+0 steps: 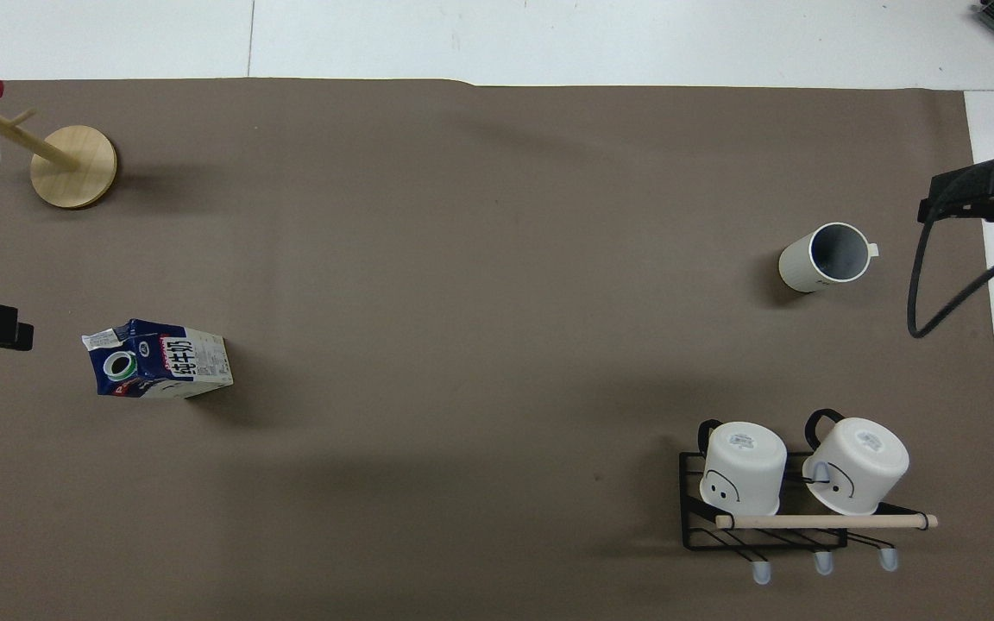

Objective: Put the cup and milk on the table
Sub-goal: 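Reach the right gripper to the white mug and grasp it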

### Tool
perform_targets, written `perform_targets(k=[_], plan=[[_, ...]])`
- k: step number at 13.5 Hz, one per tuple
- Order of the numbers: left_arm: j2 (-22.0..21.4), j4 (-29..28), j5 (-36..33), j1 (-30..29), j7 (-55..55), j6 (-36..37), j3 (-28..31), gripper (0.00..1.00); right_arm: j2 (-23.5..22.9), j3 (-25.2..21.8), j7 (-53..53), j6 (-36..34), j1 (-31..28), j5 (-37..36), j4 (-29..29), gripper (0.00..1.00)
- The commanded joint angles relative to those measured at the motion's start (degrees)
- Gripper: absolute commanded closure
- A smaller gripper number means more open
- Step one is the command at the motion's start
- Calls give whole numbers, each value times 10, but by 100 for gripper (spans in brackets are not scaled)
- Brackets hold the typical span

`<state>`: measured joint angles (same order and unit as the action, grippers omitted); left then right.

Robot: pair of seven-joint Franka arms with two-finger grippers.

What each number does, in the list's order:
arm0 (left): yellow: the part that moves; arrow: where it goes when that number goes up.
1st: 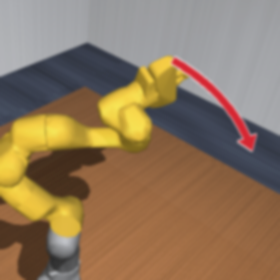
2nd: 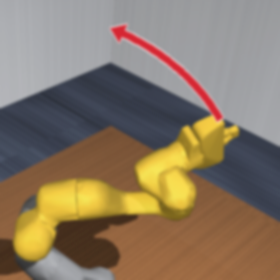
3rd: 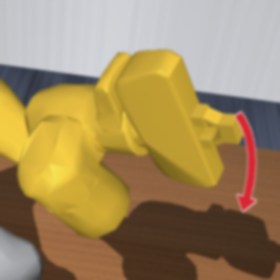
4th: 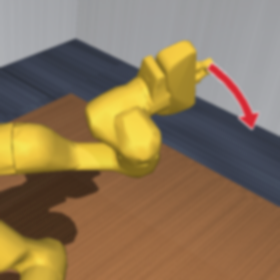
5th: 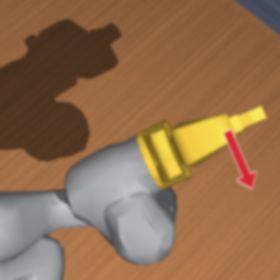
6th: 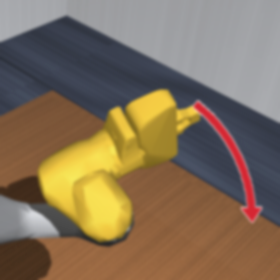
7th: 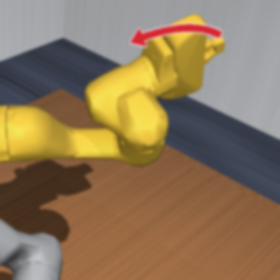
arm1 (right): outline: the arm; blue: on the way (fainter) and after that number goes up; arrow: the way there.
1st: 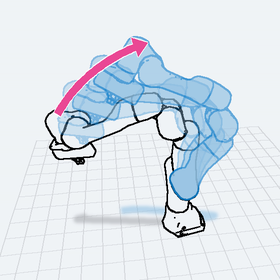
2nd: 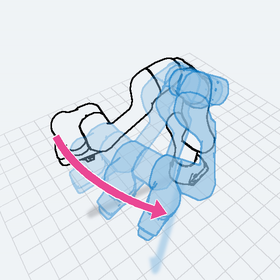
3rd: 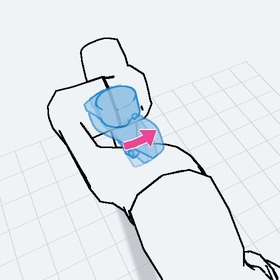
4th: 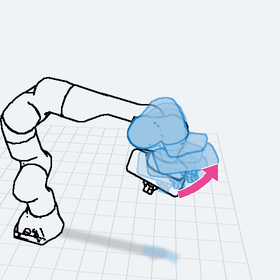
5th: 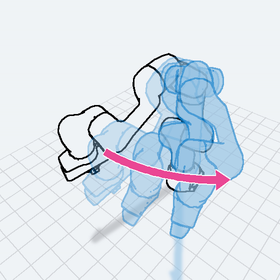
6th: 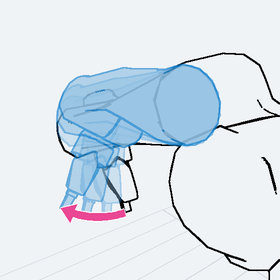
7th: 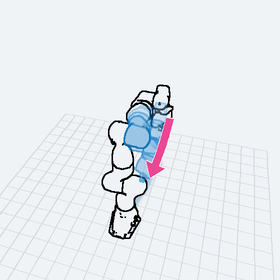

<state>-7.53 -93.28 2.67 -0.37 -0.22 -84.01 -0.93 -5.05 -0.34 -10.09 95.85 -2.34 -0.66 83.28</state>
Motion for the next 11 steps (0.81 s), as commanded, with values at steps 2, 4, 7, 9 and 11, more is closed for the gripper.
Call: perform_targets(k=[2, 4, 7, 9, 11], plan=[[-2, 6, -13, 3, -5, 11, 2, 0, -47, 2, 42, 74, -12, 16, 10, 0], [-2, 6, -13, 4, -5, 11, 2, 0, -79, 2, 46, 113, -15, 16, 22, 0], [-2, 6, -13, 5, -5, 11, 1, 0, -83, 2, 67, 204, -13, 18, 110, 0], [-2, 6, -13, 4, -5, 11, 2, 0, -86, 2, 68, 213, -12, 16, 130, 0], [-2, 6, -13, 4, -6, 11, 1, 0, -118, 2, 68, 217, -12, 14, 139, 0]])
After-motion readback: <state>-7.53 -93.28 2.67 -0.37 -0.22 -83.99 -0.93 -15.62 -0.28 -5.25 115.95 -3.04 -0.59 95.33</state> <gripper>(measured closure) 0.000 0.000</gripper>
